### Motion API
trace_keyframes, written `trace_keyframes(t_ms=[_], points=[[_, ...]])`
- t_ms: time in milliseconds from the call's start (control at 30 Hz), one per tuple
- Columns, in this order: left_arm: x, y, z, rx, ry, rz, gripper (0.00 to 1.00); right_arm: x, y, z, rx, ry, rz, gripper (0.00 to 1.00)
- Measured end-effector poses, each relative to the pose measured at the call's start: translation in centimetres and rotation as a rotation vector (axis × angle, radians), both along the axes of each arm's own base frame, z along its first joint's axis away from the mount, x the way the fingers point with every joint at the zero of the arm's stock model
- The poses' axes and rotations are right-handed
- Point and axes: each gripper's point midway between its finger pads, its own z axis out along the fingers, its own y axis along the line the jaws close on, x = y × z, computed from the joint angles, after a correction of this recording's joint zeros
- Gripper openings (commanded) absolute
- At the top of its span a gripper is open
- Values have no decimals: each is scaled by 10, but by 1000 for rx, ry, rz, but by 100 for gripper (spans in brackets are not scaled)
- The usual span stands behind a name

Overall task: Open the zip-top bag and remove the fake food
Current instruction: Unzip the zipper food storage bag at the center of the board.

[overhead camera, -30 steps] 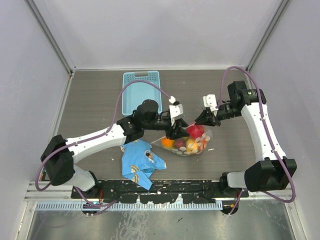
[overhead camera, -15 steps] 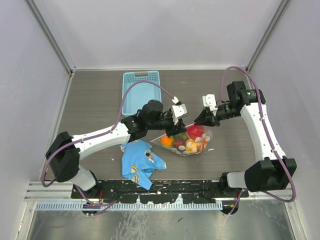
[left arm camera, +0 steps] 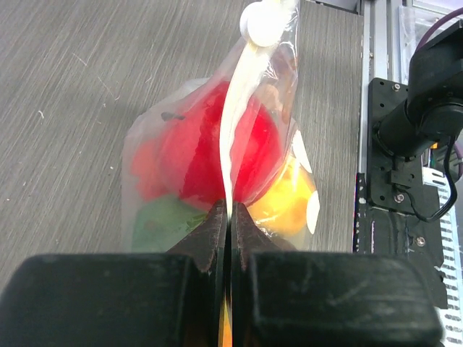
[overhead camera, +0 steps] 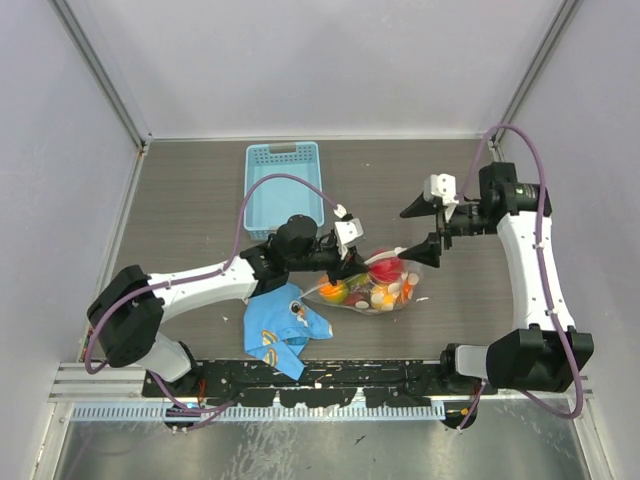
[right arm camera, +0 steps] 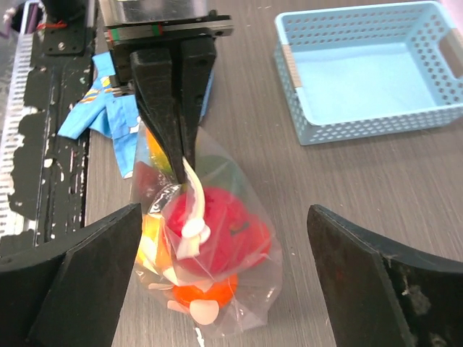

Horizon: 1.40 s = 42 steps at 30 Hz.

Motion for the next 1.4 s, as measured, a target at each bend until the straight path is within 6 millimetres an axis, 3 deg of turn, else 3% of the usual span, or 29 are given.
trace_keyframes(t_ms=[100, 200, 367, 567, 1400], points=[[-1, 1, 1, -20, -1, 4, 0, 4, -13, 6, 34, -17, -54, 100], [-2, 3, 6, -49, -5, 10, 0, 2, -21, 0, 47, -26, -80, 100], [-2, 4, 12, -82, -6, 19, 0, -11, -17, -23, 64, 19, -61, 99], [-2, 5, 14, -115, 0, 30, 0, -17, -8, -26, 82, 9, -14, 97], [-1, 5, 19, -168, 17, 58, 0, -12, -2, -35, 128, 25, -14, 49]])
